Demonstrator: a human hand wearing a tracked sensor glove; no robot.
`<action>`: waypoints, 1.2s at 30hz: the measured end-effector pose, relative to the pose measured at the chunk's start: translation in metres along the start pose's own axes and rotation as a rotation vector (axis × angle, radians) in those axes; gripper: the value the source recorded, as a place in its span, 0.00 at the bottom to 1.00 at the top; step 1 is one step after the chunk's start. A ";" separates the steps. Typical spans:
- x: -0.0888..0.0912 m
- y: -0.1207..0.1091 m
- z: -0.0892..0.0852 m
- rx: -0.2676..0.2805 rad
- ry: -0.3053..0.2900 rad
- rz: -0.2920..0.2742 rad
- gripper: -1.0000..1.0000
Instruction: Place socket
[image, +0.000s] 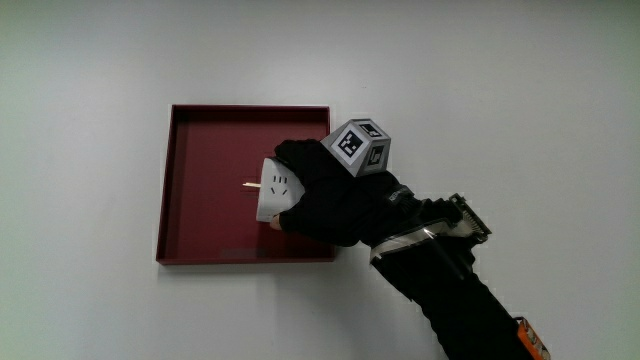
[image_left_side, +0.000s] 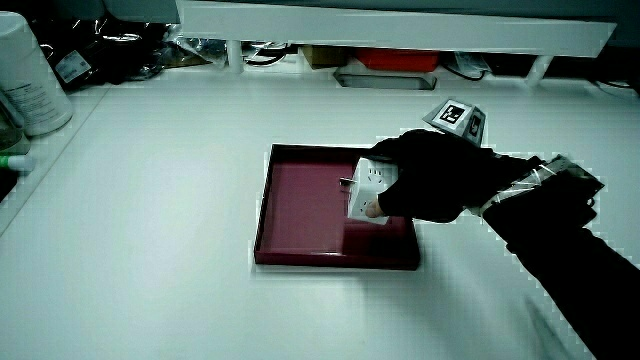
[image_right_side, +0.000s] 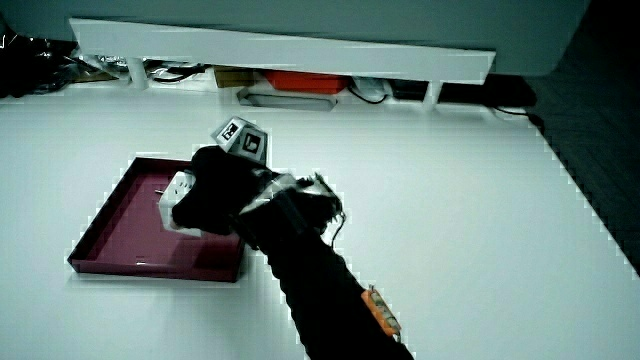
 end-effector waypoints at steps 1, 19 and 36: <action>0.000 0.002 -0.003 -0.010 -0.003 -0.001 0.50; 0.019 0.025 -0.037 -0.074 -0.008 -0.086 0.50; 0.022 0.023 -0.042 -0.094 -0.018 -0.091 0.38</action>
